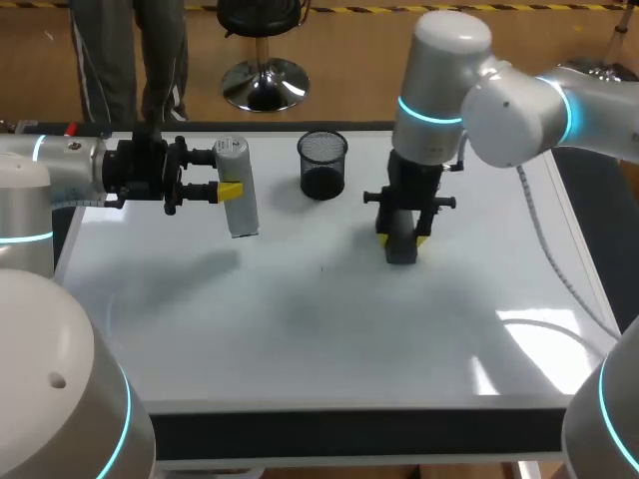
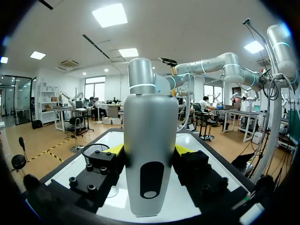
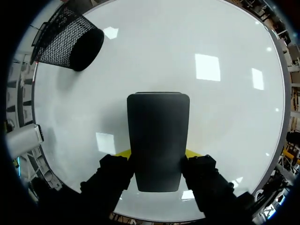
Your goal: Pick up the inspection probe, press it on each red-marked spot on the whiteboard one by one, put down the probe, pick up the eraser, and wipe off all the red marks.
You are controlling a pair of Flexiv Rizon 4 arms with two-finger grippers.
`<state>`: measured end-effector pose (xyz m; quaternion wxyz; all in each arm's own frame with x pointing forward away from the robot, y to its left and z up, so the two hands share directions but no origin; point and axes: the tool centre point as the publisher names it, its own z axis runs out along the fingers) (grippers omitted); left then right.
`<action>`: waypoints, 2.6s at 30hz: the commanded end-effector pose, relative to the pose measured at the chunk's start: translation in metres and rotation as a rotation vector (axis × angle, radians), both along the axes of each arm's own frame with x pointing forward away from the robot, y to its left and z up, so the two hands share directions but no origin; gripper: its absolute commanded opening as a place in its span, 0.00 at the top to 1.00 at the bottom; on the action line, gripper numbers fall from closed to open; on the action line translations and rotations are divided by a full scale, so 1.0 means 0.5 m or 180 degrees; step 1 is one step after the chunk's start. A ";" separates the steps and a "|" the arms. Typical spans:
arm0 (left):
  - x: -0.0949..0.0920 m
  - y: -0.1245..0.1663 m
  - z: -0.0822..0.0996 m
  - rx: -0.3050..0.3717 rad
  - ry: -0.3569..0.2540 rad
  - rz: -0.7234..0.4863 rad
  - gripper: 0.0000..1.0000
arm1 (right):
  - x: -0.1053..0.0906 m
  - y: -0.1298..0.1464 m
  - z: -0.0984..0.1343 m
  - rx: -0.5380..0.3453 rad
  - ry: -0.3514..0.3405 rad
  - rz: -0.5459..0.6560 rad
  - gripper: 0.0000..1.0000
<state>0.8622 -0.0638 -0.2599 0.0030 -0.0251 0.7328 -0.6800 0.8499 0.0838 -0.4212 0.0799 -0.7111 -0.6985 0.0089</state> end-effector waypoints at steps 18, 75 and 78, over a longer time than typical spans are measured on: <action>-0.001 -0.001 0.001 -0.0004 -0.0008 0.0005 1.00 | -0.075 -0.159 0.115 -0.0056 -0.0283 -0.0096 1.00; -0.001 -0.001 0.001 -0.0004 -0.0008 0.0005 1.00 | -0.122 -0.294 0.117 -0.0146 -0.0225 -0.0203 1.00; -0.001 -0.001 0.001 -0.0004 -0.0008 0.0005 1.00 | -0.124 -0.309 0.107 -0.0139 -0.0194 -0.0155 1.00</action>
